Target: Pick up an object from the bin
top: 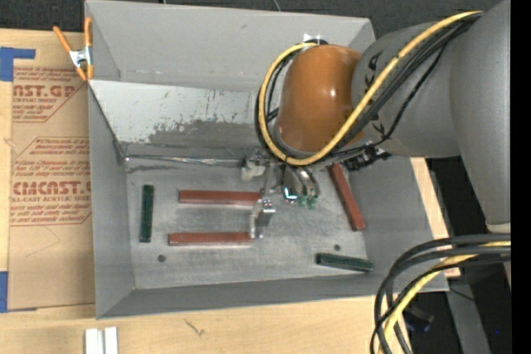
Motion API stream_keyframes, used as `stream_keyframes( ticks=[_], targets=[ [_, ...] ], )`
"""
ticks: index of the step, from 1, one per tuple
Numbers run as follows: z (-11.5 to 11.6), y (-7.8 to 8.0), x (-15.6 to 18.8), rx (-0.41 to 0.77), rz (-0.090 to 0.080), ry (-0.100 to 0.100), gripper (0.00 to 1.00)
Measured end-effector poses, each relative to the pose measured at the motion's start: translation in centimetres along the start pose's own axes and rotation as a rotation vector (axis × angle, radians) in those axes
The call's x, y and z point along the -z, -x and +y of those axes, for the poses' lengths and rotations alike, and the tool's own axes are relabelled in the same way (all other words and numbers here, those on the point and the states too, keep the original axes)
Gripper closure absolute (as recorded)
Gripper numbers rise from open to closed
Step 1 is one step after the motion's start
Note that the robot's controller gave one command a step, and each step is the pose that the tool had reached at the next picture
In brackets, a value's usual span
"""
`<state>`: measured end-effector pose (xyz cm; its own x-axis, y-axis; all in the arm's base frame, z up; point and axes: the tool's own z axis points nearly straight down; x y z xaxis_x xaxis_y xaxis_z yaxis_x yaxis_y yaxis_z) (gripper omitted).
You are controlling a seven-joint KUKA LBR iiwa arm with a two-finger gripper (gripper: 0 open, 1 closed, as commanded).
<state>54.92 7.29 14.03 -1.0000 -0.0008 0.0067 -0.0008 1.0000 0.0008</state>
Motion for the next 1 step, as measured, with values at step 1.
stream_keyframes(
  ticks=[1],
  targets=[
    [-0.03, 0.2, 0.4, 0.0, -0.007, 0.0, 0.0]
  ],
)
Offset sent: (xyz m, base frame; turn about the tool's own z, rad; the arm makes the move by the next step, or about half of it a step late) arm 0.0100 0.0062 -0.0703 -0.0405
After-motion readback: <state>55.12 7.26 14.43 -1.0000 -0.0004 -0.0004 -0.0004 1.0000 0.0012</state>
